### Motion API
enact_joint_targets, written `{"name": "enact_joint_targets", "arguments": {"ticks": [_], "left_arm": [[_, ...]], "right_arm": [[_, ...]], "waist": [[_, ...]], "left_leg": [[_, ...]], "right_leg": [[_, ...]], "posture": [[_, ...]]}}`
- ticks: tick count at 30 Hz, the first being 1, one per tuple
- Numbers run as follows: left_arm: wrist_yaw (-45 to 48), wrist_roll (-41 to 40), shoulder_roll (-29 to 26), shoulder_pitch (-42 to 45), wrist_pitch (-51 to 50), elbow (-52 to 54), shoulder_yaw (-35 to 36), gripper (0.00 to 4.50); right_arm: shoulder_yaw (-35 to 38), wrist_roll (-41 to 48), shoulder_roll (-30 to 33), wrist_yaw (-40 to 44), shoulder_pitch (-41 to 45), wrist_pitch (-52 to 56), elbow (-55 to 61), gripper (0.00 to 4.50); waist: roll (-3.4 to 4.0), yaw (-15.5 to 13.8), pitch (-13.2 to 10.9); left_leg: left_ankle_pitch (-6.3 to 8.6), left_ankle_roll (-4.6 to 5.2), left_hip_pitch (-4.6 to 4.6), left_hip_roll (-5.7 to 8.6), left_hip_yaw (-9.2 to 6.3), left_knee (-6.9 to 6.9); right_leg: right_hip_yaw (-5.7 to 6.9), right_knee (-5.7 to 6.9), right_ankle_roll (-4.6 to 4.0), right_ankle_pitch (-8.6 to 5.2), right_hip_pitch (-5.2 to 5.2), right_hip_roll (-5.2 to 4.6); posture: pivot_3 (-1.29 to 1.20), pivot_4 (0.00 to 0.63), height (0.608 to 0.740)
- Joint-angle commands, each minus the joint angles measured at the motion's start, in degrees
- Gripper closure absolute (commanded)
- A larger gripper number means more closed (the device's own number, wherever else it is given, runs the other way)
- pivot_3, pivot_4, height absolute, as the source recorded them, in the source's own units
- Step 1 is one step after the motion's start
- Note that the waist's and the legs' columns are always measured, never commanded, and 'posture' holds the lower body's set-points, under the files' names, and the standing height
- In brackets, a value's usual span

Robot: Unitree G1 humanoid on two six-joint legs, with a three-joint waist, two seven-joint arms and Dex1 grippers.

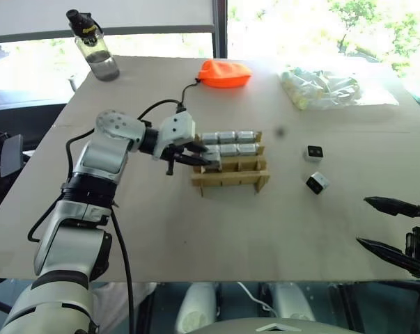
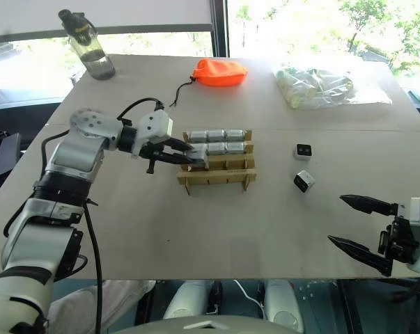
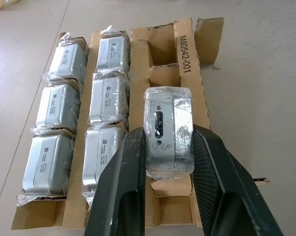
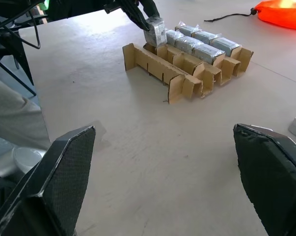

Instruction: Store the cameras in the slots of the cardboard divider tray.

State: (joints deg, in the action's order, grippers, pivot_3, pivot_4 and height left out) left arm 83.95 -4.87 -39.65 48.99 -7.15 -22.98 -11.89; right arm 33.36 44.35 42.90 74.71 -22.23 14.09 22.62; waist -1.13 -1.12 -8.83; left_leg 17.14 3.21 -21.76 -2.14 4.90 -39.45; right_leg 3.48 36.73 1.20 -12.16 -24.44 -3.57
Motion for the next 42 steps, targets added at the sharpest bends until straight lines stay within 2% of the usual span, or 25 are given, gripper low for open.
{"name": "enact_joint_targets", "arguments": {"ticks": [1, 26, 33, 42], "left_arm": [[-0.40, 0.29, 0.41, 0.17, -0.30, 0.69, -0.58, 3.78], [-2.17, -3.07, 1.49, 1.57, -3.72, 3.19, 1.73, 3.78], [-4.12, -4.44, 2.70, 4.62, -4.36, 2.06, 3.27, 3.78], [-0.60, -2.80, -1.09, 1.33, -2.60, 3.96, 1.00, 3.78]], "right_arm": [[1.01, 0.68, -0.08, 0.09, 0.10, -1.08, 0.93, 0.05], [0.87, 0.70, 0.66, 0.86, 1.46, -1.08, -0.35, 0.05], [1.15, 0.78, 0.62, 0.88, 1.21, -0.88, -0.19, 0.05], [1.21, 0.75, 0.83, 0.84, 1.30, -0.74, -0.41, 0.05]], "waist": [[0.00, -0.03, 0.00], [-0.01, -1.01, 0.00], [-0.03, -1.02, -0.02], [-0.02, -0.20, -0.02]], "left_leg": [[0.00, 0.00, 0.00, 0.00, 0.00, 0.00], [0.00, -0.01, -0.02, 0.01, -0.02, -0.03], [-0.08, -0.15, -0.08, 0.02, -0.05, -0.03], [-0.13, -0.22, -0.06, 0.01, -0.04, -0.02]], "right_leg": [[0.00, 0.00, 0.00, 0.00, 0.00, 0.00], [0.02, -0.01, -0.01, 0.01, 0.01, 0.00], [0.06, -0.06, -0.02, 0.01, 0.00, 0.01], [0.03, -0.05, -0.02, 0.01, 0.00, 0.03]], "posture": [[0.00, 0.150, 0.740], [0.00, 0.150, 0.740], [0.00, 0.150, 0.740], [0.00, 0.150, 0.740]]}}
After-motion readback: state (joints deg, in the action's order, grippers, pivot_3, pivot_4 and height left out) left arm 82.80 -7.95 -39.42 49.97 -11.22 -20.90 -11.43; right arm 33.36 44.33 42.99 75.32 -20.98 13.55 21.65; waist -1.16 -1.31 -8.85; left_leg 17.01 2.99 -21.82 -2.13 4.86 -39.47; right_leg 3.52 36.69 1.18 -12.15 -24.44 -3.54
